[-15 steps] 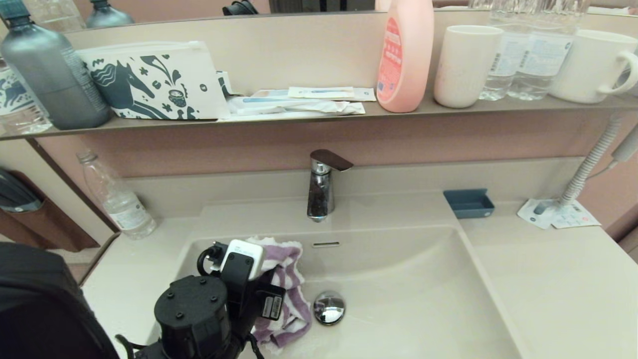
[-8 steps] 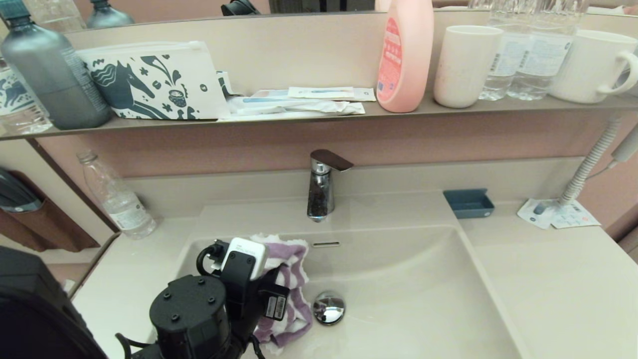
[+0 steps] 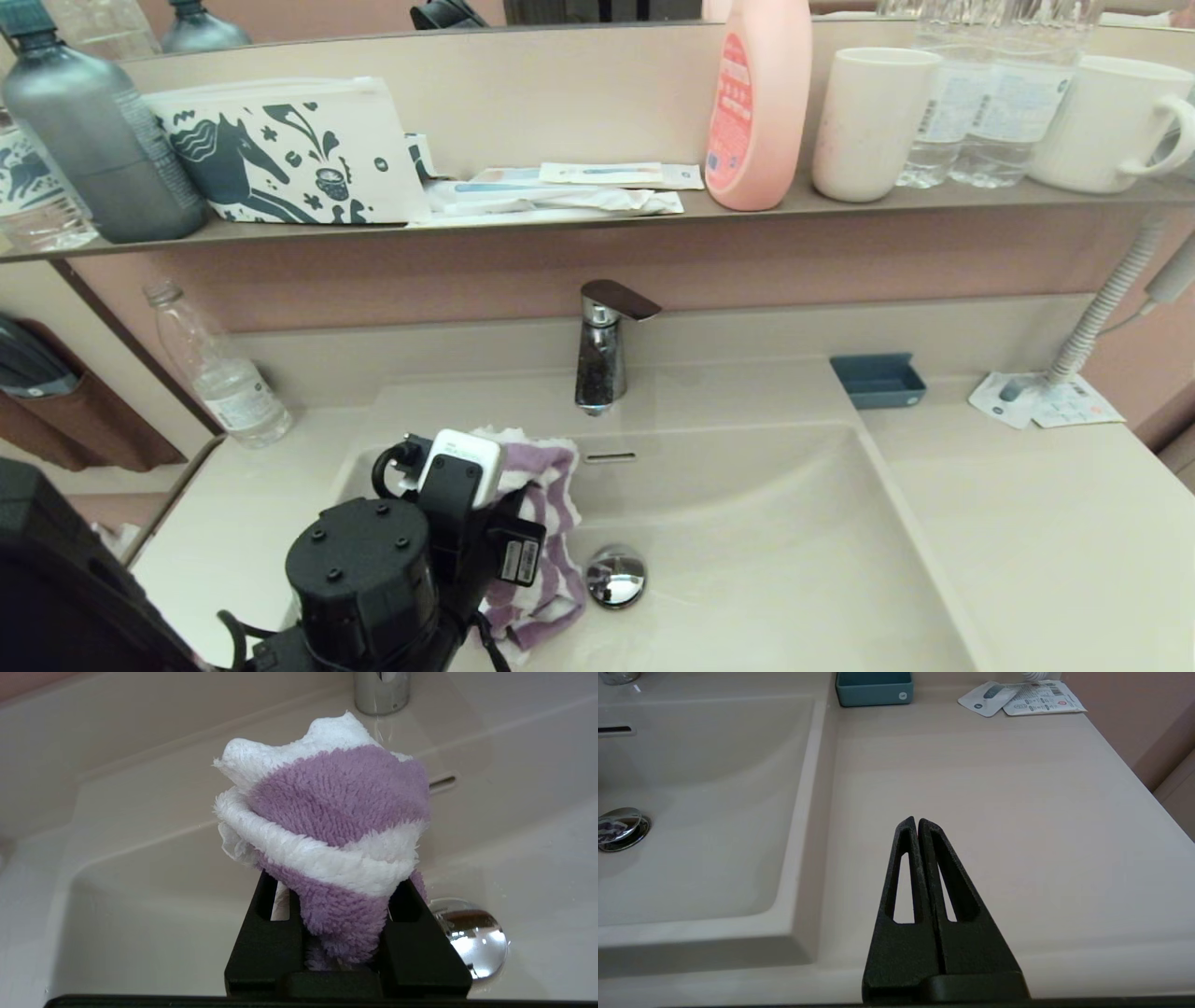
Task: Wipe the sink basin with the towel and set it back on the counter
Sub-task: Wipe the sink
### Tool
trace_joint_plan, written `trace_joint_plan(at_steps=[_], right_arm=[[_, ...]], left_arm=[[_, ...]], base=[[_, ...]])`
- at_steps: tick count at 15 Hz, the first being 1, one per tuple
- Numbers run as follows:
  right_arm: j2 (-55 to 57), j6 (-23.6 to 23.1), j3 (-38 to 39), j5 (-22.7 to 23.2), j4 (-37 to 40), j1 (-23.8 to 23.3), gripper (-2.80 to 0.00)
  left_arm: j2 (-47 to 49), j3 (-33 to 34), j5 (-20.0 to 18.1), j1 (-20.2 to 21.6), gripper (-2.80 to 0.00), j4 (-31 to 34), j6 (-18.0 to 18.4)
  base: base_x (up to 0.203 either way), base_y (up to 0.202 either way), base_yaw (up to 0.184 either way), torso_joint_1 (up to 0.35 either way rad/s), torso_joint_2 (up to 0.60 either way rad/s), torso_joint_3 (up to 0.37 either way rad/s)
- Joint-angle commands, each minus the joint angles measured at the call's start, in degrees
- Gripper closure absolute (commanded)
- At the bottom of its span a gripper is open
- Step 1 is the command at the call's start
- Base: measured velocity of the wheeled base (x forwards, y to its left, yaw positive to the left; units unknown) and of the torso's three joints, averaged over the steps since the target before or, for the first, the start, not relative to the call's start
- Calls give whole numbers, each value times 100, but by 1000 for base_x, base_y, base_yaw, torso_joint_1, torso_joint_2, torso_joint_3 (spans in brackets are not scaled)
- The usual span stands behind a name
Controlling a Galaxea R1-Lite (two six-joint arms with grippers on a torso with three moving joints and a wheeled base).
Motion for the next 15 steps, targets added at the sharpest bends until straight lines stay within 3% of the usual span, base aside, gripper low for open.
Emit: trace_joint_plan(at_steps=[1,3,5,7,12,15], right_arm=[[0,2,0,0,-5,-7,0],[0,2,0,0,-2,2,0],[0,2,0,0,1,2,0],[0,2,0,0,1,1,0],[0,2,0,0,1,-1,0],[0,2,0,0,1,2,0]], left_arm=[[-158,-221,21,14,0,253,0],[-386,-379,24,-165,0,882,-163],[-656,-402,95,-438,0,1586,-543],[-1099,-597,173,-661,0,2711,-1087],[-1490,-1545,58,-1091,0,6096,-3422],[-1364,-2823,-655,-1301,0,7620,-4582]], base=[[0,0,0,0,0,0],[0,0,0,0,0,0],[0,0,0,0,0,0],[0,0,0,0,0,0],[0,0,0,0,0,0],[0,0,0,0,0,0]])
